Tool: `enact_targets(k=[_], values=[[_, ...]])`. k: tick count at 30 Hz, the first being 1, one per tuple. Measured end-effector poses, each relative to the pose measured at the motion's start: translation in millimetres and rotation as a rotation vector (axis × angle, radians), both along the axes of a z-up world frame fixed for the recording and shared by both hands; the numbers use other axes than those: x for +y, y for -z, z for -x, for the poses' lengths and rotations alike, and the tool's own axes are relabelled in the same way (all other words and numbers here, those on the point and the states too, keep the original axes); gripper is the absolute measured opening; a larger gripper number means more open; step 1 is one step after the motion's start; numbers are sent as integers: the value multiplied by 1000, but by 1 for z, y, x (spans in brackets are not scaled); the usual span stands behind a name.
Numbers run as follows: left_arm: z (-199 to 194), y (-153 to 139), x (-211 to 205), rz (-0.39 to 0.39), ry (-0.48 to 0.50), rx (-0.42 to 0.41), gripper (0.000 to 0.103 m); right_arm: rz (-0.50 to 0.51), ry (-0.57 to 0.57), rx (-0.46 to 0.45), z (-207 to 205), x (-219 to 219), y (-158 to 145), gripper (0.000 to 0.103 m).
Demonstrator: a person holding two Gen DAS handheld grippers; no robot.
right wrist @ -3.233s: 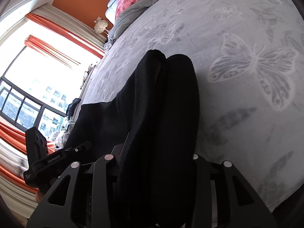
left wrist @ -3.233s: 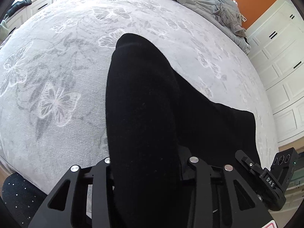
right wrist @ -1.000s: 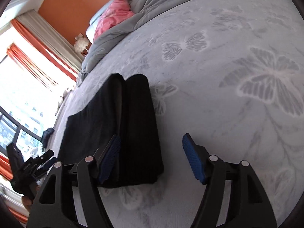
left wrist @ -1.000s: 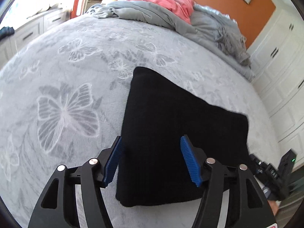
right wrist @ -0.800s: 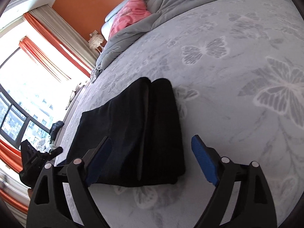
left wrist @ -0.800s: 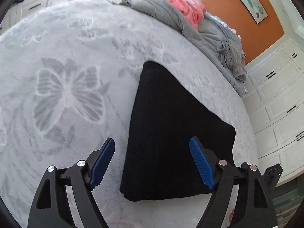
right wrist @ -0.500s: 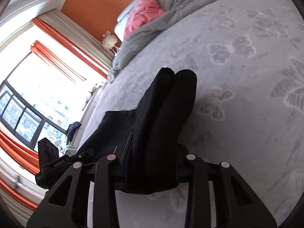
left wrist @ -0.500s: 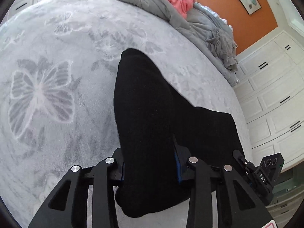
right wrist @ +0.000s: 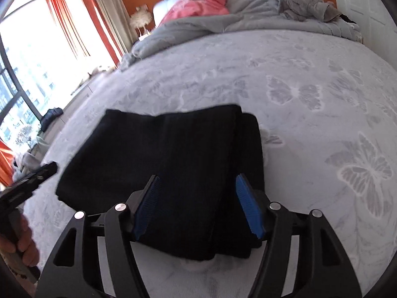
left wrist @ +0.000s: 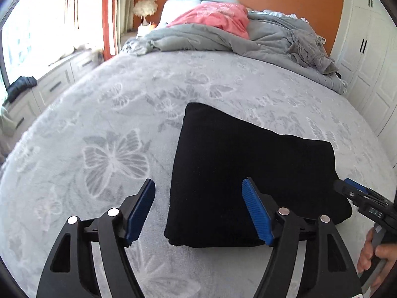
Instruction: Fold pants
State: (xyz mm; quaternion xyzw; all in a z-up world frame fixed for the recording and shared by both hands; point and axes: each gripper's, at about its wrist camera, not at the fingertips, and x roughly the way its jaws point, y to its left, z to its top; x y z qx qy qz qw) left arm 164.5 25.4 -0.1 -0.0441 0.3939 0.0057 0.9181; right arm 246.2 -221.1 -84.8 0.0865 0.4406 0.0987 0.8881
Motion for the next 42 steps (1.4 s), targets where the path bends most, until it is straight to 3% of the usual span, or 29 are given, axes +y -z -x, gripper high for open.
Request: enact_targets(k=[3, 4, 7, 9, 10, 11, 12, 14, 15, 17, 19, 21, 22, 24, 27, 30, 31, 32, 35, 37, 40, 42], values=[[7, -7, -12, -63, 26, -12, 70, -43, -18, -23, -6, 7, -5, 19], [7, -7, -14, -61, 37, -3, 70, -61, -28, -51, -5, 8, -17, 16], [5, -4, -18, -25, 59, 25, 70, -24, -50, -148, 3, 9, -51, 16], [5, 0, -21, -36, 58, 32, 70, 48, -38, -101, -7, 8, -30, 18], [5, 2, -22, -43, 58, 38, 70, 88, -34, -22, -17, 5, -5, 26], [4, 6, -22, -43, 58, 46, 70, 64, -25, -23, -16, -2, 8, 30], [4, 9, -22, -41, 59, 56, 70, 2, -10, -50, -8, -11, 2, 30], [5, 14, -20, -31, 52, 70, 70, -16, 52, -80, 7, -18, -25, 32], [5, 16, -19, -26, 50, 73, 70, -44, 44, -144, 21, -19, -43, 32], [5, 19, -16, -26, 40, 86, 70, -116, 8, -182, 39, -19, -61, 32], [8, 19, -15, -22, 30, 88, 70, -163, -46, -131, 43, -12, -50, 32], [12, 19, -13, -24, 23, 89, 70, -97, -56, -5, 33, -1, -10, 29], [15, 18, -13, -26, 20, 86, 70, -81, -44, -10, 31, -2, -1, 19], [21, 16, -13, -43, 11, 87, 70, -105, -7, -9, 41, -4, -18, 16], [34, 8, -11, -64, 12, 69, 70, -92, 10, -108, 74, -2, -61, 24], [53, -3, -12, -93, 10, 48, 70, 64, 36, -207, 118, 9, -82, 53], [62, -7, -12, -101, 9, 34, 70, 112, 39, -232, 134, 12, -83, 54], [71, -11, -13, -108, 10, 18, 71, 141, 42, -251, 150, 14, -83, 54], [103, -19, -16, -143, 21, -50, 84, 163, 61, -304, 196, 22, -71, 72], [127, -20, -19, -157, 34, -103, 87, 185, 88, -311, 215, 27, -59, 86], [155, -7, -25, -195, 37, -133, 87, 203, 106, -320, 240, 34, -34, 87], [165, 13, -28, -161, 69, -108, 87, 210, 128, -263, 243, 40, -22, 87]])
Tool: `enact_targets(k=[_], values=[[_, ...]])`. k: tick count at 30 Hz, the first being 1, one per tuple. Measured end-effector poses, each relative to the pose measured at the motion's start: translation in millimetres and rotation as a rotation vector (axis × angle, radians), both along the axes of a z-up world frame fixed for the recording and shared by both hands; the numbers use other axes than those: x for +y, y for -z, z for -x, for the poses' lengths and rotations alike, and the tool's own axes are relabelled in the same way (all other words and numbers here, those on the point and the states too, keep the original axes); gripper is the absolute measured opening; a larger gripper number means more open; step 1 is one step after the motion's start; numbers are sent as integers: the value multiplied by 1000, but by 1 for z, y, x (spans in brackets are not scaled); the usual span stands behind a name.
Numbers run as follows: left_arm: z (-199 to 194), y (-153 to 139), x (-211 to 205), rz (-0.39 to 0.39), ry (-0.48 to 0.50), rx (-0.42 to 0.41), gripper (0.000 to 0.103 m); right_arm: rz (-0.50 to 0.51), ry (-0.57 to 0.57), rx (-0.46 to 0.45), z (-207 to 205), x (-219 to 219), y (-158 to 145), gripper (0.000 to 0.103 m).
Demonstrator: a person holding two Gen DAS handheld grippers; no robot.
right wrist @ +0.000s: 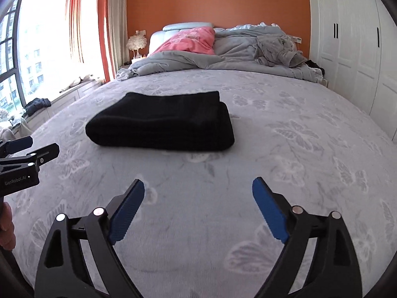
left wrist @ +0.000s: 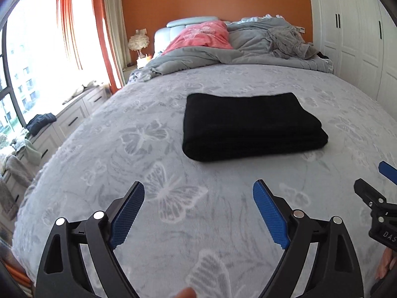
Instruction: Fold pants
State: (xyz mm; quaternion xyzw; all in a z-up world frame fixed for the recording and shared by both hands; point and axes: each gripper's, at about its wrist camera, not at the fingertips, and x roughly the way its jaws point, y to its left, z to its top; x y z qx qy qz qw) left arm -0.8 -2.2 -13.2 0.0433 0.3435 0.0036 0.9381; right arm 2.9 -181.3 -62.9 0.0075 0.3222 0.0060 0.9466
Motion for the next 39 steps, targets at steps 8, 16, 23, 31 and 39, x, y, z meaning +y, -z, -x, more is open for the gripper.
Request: enact_targets(k=[8, 16, 23, 31, 39], values=[[-6, 61, -8, 12, -76, 101, 87, -94, 94, 50, -3, -10, 28, 87], [-2, 57, -9, 29, -57, 69, 87, -50, 107, 56, -2, -6, 34, 87], [-1, 57, -10, 31, -53, 61, 87, 24, 99, 47, -1, 7, 35, 87], [-1, 59, -9, 37, -51, 66, 87, 22, 111, 42, 0, 5, 34, 88], [1, 59, -11, 28, -40, 58, 87, 31, 110, 37, 2, 7, 34, 88]])
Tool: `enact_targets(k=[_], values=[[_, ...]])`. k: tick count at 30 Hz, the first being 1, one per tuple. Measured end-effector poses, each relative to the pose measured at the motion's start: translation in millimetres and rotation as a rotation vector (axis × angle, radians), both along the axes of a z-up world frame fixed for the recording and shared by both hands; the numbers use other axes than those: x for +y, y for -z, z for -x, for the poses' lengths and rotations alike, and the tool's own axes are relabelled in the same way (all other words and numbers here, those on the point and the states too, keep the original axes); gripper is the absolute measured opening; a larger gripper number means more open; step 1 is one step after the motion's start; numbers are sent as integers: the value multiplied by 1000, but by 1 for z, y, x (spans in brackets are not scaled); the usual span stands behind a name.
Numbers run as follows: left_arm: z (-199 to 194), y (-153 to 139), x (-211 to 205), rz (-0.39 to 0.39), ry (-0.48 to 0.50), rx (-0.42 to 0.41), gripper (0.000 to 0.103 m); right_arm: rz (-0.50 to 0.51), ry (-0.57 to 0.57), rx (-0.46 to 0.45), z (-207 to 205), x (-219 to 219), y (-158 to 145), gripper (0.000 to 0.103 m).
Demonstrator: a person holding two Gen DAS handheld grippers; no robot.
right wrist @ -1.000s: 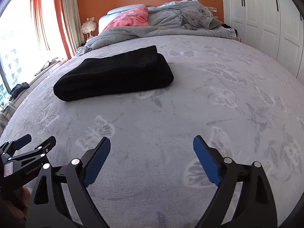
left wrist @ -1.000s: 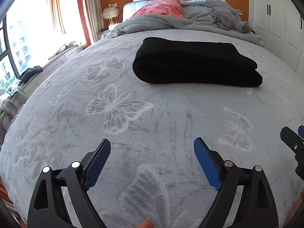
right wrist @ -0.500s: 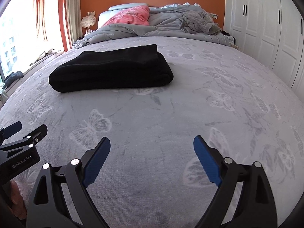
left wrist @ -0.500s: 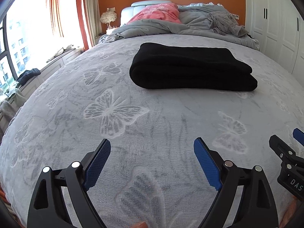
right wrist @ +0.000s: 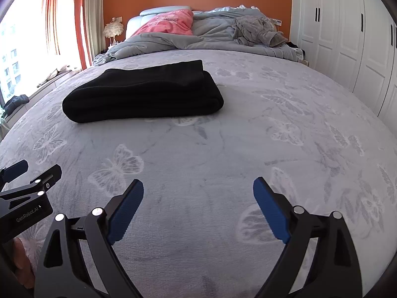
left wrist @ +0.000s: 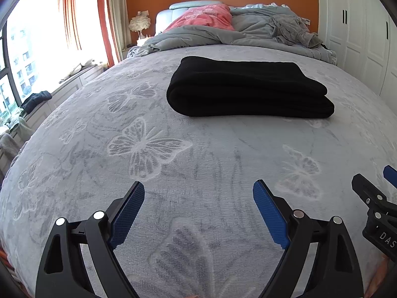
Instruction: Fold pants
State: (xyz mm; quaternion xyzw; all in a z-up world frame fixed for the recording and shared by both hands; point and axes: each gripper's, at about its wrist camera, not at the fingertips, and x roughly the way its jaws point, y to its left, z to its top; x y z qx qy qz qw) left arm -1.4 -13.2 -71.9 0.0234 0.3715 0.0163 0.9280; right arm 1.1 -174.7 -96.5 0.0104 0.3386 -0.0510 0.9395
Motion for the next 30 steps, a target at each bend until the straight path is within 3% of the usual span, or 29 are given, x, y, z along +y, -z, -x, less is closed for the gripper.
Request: enact_targets(k=[30], values=[[4, -5, 1, 17, -10, -41, 87, 3, -2, -2, 1, 2, 0, 88]])
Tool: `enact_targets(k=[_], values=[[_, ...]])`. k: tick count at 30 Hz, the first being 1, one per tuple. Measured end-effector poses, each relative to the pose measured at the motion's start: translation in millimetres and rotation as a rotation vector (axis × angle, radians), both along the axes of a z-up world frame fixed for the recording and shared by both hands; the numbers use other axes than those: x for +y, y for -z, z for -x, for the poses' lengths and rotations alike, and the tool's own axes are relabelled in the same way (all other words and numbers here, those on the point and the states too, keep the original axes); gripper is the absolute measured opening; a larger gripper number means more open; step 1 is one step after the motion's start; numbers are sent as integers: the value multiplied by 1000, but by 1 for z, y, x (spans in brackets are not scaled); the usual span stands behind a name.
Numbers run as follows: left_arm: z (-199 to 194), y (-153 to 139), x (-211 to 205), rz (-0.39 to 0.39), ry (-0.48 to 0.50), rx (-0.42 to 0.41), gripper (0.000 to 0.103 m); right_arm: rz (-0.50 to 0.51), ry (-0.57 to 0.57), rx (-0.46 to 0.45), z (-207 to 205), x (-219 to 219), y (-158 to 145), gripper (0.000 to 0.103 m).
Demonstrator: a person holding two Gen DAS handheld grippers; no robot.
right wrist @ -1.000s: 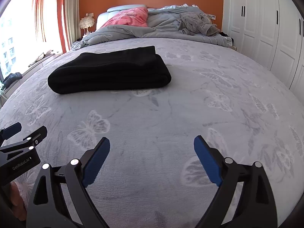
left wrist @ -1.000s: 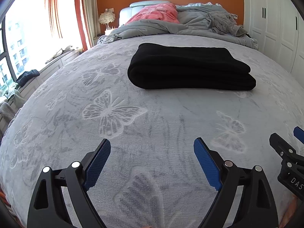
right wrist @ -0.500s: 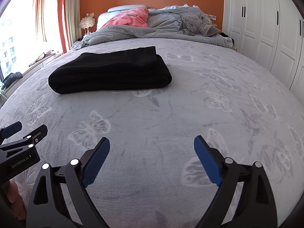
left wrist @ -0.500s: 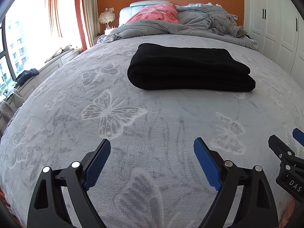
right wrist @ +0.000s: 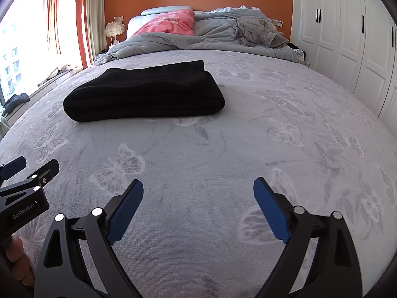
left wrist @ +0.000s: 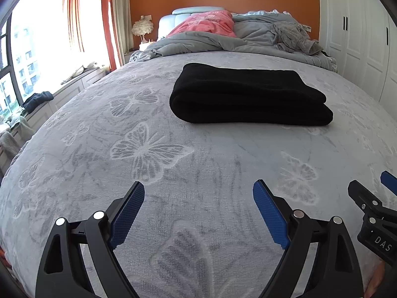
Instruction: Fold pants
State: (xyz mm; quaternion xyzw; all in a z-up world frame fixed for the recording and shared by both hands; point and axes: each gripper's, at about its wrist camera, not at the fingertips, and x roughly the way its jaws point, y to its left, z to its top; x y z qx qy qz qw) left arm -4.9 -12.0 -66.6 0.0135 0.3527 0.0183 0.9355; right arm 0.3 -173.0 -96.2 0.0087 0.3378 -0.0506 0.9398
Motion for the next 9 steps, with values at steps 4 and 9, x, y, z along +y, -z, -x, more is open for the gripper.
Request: enact_targets(k=[4, 9], values=[[-3, 1, -1, -8, 0, 14, 87, 5, -5, 0, -1, -1, 0, 89], [-5, 3, 1, -2, -15, 26, 86, 6, -6, -4, -1, -2, 0, 91]])
